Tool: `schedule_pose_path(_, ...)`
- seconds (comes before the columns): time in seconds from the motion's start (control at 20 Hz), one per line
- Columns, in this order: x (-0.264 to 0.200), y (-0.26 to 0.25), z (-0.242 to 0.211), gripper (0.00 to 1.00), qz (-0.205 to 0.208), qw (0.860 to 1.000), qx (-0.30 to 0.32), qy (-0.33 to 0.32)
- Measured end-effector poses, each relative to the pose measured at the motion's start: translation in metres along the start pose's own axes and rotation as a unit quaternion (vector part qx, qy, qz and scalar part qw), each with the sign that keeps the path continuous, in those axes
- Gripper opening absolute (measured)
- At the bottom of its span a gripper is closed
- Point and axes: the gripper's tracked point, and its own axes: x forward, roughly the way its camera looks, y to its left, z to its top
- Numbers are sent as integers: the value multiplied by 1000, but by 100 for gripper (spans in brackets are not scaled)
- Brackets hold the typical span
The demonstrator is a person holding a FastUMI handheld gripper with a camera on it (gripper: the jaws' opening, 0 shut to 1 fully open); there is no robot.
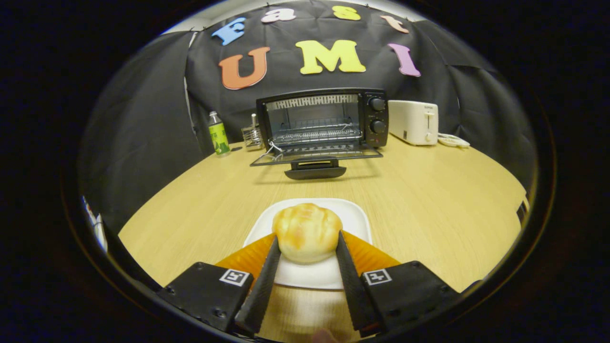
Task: Open the toaster oven, put the food inside, and close the toaster oven door.
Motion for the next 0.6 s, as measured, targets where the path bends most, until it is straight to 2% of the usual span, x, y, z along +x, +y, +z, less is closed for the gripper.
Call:
schedule_pose_path(0.15, -10, -1, 26, 63, 3, 999, 36, -36)
schedule_pose_path(0.35, -17, -1, 77, 57, 21, 989, 110, -93)
schedule_pose_path(0.45, -8, -2, 100, 56, 20, 985, 134, -106)
schedule_pose_path(0.6, 12, 4, 137, 55, 34, 972, 201, -118)
